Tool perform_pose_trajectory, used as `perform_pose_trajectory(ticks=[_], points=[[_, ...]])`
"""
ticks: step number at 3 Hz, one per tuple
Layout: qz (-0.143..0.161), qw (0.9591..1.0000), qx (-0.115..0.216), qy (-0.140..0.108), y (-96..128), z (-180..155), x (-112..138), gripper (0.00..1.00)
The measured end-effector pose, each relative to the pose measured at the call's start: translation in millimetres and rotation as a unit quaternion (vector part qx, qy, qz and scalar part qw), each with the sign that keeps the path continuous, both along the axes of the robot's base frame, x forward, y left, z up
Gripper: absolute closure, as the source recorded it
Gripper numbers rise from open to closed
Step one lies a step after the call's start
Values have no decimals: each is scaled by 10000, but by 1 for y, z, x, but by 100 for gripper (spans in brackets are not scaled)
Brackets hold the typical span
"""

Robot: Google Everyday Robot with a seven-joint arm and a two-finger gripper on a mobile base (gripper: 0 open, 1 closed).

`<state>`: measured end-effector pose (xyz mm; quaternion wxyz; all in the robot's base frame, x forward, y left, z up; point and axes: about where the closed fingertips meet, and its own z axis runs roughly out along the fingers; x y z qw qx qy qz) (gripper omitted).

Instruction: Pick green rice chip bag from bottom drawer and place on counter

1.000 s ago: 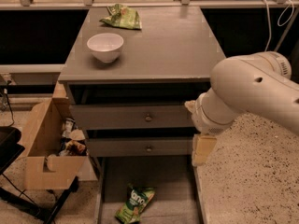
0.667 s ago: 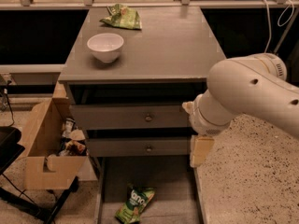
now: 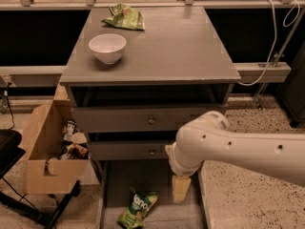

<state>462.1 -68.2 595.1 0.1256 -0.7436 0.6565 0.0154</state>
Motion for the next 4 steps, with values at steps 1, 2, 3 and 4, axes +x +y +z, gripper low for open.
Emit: perform_pose_trajectory(ticks=[1, 2, 3, 4], points=[[164, 9997, 86, 186, 25, -74, 1, 0], [299, 9988, 184, 329, 48, -136, 1, 0], [299, 9988, 184, 330, 48, -136, 1, 0], [410, 9984, 132, 355, 53, -157, 5, 0]])
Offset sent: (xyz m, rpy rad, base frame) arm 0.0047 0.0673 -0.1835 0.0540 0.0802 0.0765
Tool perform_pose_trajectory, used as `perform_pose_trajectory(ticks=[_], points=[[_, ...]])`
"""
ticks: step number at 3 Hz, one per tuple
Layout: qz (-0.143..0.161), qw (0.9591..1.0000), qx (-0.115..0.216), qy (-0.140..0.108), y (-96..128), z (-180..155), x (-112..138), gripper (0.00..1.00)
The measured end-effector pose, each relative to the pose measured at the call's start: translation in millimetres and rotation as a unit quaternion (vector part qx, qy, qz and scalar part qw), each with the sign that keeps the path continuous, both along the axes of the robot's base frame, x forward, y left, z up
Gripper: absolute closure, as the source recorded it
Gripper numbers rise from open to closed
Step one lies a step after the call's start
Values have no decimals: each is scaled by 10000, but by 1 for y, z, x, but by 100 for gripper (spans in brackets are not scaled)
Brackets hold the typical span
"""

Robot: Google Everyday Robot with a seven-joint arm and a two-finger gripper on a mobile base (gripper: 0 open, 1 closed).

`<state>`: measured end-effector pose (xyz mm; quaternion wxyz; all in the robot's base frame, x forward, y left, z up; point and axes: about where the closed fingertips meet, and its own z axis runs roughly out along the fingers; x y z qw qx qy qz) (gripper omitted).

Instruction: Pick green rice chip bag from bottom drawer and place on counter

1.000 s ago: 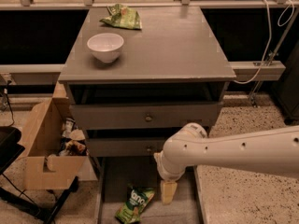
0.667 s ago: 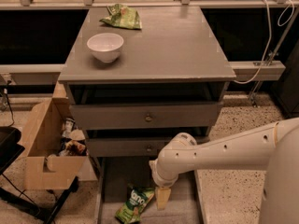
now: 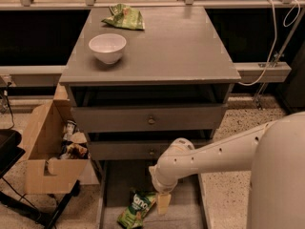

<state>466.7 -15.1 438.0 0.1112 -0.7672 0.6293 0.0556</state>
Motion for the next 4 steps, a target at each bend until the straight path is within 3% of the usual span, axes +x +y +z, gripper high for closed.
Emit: perform_pose_trajectory(ticks=[1, 2, 4], points=[[356, 9993, 12, -76, 5, -38, 13, 0], [973, 9950, 29, -226, 12, -83, 25, 0], [1742, 9838, 83, -408, 25, -155, 49, 0]])
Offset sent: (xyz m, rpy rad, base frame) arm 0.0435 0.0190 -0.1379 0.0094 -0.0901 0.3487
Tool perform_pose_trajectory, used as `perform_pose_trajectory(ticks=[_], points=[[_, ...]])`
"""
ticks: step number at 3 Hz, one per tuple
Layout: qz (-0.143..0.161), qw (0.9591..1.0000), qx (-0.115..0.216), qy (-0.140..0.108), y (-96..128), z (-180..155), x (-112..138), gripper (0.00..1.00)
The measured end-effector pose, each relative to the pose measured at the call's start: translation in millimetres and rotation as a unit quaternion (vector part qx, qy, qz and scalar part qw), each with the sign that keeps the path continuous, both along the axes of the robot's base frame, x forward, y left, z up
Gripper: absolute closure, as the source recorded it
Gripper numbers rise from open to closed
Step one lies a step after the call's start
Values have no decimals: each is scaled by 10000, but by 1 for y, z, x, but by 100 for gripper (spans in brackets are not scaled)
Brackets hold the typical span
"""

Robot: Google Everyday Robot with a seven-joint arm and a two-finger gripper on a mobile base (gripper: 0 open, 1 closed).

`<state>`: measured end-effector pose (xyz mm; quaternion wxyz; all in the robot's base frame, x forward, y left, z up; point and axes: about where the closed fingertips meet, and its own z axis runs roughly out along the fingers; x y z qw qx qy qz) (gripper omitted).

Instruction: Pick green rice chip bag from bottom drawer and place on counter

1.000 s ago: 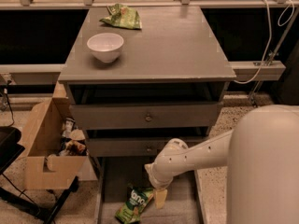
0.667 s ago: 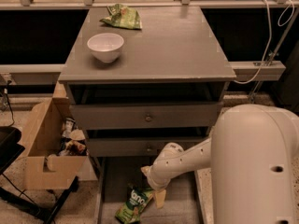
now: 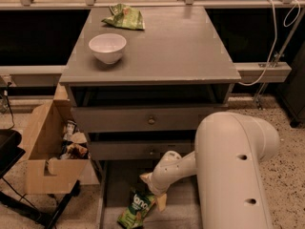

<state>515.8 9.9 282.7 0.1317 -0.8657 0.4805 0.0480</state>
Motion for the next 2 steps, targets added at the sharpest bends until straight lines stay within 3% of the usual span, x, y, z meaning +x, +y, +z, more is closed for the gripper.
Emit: perform_pose_trajectory(ticks=[2], points=[[125, 9998, 96, 73, 10, -13, -4, 0]])
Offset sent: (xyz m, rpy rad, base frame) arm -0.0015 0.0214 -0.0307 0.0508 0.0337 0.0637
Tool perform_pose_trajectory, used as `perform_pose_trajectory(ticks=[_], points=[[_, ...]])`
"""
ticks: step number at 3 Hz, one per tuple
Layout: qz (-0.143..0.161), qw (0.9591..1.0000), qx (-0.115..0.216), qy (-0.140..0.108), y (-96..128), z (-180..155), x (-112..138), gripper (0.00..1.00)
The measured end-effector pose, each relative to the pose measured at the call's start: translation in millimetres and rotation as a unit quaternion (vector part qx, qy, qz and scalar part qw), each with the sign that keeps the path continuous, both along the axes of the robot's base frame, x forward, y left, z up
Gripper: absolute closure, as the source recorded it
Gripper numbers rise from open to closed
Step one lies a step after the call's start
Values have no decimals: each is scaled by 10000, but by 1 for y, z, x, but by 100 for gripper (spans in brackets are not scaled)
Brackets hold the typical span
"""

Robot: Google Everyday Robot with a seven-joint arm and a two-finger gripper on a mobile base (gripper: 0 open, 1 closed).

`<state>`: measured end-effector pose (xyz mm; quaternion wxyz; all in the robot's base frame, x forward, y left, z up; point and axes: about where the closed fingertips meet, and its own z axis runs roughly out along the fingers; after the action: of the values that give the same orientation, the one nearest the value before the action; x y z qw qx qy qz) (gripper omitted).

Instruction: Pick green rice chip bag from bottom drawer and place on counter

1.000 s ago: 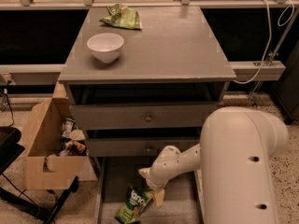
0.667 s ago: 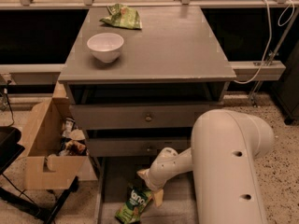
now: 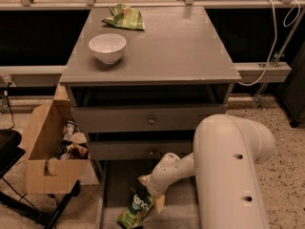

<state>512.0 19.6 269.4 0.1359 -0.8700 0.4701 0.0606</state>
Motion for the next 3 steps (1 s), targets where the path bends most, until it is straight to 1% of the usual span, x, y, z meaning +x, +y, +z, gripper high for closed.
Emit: perform_pose_trajectory(ticks=[1, 2, 3], points=[[191, 9991, 300, 219, 28, -32, -6, 0], [867, 9937, 576, 422, 58, -78, -24, 0], [1440, 9863, 686, 412, 71, -100, -35, 0]])
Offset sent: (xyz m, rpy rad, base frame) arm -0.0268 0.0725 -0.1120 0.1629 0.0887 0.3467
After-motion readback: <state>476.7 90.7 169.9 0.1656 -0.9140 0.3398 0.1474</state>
